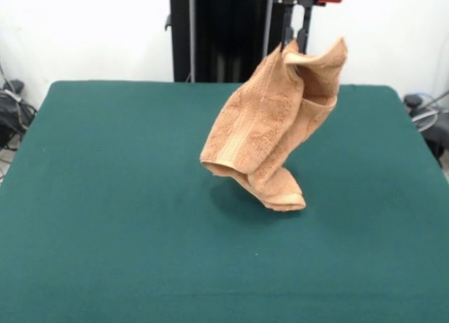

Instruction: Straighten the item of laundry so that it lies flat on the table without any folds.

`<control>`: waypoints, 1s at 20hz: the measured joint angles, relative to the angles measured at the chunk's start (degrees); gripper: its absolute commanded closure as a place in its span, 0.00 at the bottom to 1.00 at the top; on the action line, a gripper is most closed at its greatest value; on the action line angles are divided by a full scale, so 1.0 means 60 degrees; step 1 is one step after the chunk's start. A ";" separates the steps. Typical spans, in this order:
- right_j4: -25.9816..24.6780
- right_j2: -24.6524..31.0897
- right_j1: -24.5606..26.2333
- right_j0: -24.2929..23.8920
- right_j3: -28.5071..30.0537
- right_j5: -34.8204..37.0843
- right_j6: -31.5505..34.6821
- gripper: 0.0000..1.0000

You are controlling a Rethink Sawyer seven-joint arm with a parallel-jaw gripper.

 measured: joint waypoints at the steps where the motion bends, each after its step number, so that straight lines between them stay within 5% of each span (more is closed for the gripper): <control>1: 0.0031 -0.0004 -0.0027 0.0015 0.0030 0.0000 0.0000 1.00; 20: 0.0096 -0.0641 -0.0564 0.0782 0.0136 0.1069 0.0099 1.00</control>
